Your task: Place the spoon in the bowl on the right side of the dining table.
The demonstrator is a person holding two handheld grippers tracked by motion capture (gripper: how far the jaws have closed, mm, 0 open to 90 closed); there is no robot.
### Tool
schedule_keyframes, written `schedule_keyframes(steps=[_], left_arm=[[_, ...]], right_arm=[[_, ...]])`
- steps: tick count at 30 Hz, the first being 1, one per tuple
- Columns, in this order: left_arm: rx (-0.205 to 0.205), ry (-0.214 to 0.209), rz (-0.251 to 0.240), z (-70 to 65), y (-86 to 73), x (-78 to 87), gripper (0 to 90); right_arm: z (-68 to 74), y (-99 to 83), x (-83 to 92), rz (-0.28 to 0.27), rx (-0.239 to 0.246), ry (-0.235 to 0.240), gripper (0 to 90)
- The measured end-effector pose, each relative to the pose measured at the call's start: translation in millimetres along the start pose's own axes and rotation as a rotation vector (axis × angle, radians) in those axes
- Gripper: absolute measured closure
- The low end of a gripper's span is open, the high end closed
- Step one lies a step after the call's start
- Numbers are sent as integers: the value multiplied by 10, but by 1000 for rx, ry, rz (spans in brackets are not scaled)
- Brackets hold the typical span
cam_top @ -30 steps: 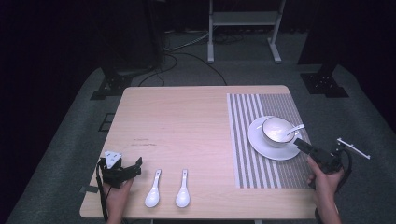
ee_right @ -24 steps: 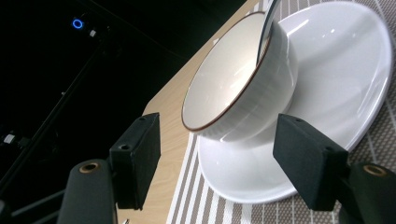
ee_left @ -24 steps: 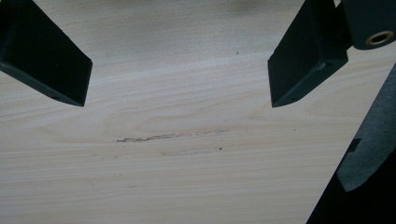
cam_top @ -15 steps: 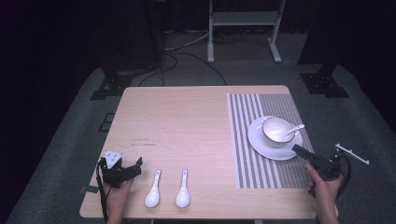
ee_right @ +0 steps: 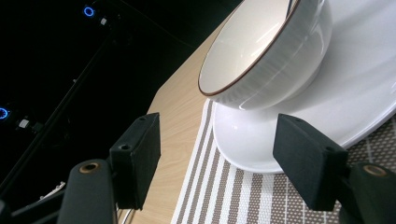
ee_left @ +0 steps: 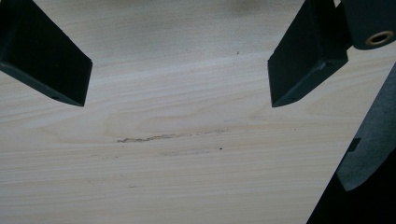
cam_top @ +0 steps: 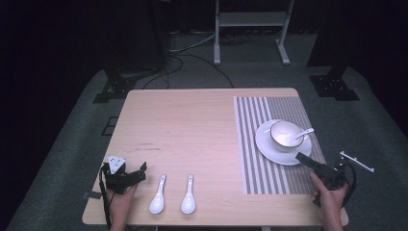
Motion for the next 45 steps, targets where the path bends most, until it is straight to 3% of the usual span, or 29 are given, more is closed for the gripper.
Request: schedule_keyframes(steps=[25,45], left_arm=[[0,1,1,-1,0,0,52],[-1,1,1,-2,0,0,52]], right_arm=[[86,-309,22,76,14,33,310],[239,-535,32,118,27,89,307]])
Point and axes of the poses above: each handheld gripper's, and its own axes: x roughly backward along the jaws, y roughly out of its top, z roughly to its left, the point moved 4 cm from there along -x, roughly forward along the jaws, and after that the axes turned 11 degrees about -z, right-handed, at the moved point
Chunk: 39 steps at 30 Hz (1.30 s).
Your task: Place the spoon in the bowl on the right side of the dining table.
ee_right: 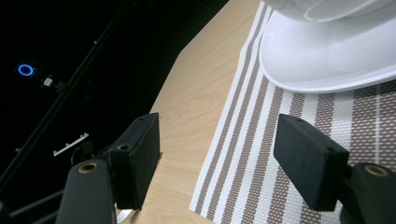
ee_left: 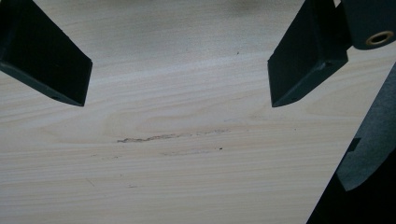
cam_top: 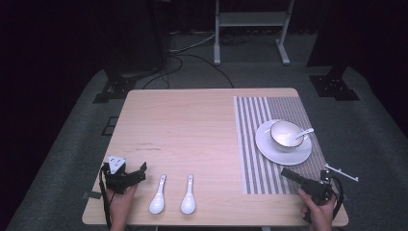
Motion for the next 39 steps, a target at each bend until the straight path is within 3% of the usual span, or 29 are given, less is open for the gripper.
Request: schedule_keyframes(steps=[19,39], left_arm=[[0,-1,0,-1,0,-1,52],[2,-5,-1,4,0,0,52]], right_arm=[[93,-240,-28,61,4,29,305],[189,-494,-145,138,74,26,304]])
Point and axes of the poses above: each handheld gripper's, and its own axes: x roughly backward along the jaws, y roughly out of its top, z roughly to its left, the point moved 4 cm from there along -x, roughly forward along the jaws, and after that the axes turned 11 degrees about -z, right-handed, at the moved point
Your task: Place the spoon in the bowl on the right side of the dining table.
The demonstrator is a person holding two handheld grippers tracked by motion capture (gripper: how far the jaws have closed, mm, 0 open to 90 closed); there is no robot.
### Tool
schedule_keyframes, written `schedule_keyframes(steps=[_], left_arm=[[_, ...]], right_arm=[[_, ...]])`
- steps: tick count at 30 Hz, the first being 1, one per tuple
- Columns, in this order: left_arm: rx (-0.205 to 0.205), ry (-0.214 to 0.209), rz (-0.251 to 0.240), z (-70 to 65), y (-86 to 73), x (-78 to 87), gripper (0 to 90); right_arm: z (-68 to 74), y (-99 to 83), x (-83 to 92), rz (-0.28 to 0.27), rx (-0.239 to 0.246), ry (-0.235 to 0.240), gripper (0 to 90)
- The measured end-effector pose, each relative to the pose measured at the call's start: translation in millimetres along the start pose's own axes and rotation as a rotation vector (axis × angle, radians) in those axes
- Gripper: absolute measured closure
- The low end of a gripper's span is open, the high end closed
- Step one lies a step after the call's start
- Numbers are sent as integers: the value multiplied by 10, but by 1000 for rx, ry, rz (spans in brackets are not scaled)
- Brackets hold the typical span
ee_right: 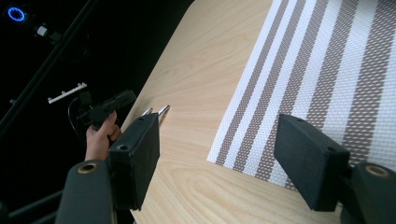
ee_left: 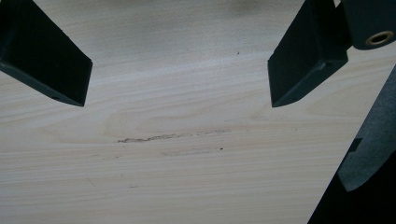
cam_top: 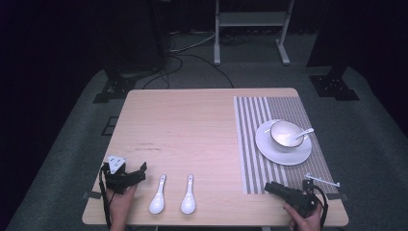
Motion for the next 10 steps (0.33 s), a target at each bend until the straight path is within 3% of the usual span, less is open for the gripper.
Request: schedule_keyframes(steps=[10], left_arm=[[4,1,0,0,1,-9,52]], right_arm=[[54,-61,-44,23,18,26,302]])
Point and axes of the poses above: each handheld gripper's, and its own axes: x roughly backward along the jaws, y roughly out of its top, z roughly to its left, the point moved 4 cm from there along -x, roughly forward along the jaws, and after that the axes turned 11 degrees about -z, right-handed, at the moved point
